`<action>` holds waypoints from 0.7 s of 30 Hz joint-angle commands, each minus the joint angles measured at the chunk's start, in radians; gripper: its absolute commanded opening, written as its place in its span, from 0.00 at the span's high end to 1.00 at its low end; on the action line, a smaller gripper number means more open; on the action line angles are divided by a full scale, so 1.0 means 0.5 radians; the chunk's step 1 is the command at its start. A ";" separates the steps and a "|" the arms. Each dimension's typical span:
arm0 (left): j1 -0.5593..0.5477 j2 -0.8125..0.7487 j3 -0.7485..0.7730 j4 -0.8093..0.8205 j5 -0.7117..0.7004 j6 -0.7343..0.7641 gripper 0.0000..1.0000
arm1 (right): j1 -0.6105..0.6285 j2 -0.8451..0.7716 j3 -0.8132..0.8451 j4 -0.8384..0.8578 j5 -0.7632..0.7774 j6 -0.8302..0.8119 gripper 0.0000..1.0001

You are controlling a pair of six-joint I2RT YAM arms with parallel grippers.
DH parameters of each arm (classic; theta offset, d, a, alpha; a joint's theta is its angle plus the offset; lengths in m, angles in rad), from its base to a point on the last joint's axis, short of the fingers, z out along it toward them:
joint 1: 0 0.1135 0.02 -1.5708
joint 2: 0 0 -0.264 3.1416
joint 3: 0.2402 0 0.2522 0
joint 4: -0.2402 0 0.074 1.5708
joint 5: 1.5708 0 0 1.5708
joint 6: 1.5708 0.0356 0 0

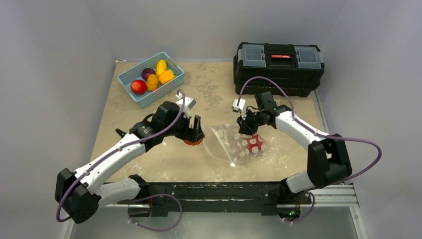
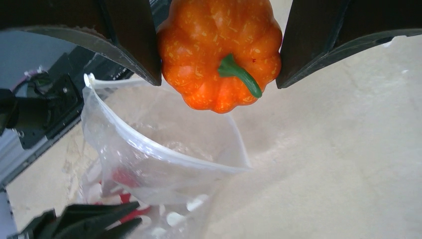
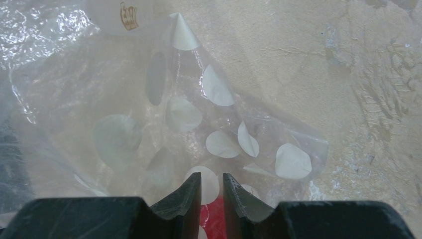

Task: Open the zip-top bag and remove the fake food
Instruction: Pick up the fake vegetable from the zipper food storage bag, then place the fake vegetable in the bin.

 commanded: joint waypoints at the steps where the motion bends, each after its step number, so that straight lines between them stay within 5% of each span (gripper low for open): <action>1: 0.091 -0.024 0.242 -0.288 -0.263 0.078 1.00 | -0.009 -0.070 0.028 0.010 -0.052 -0.030 0.78; 11: 0.484 0.237 0.610 -0.388 -0.263 0.160 1.00 | -0.011 -0.089 0.020 0.017 -0.040 -0.033 0.78; 21: 0.833 0.671 1.022 -0.437 -0.773 -0.045 1.00 | -0.017 -0.126 0.013 0.020 -0.033 -0.032 0.79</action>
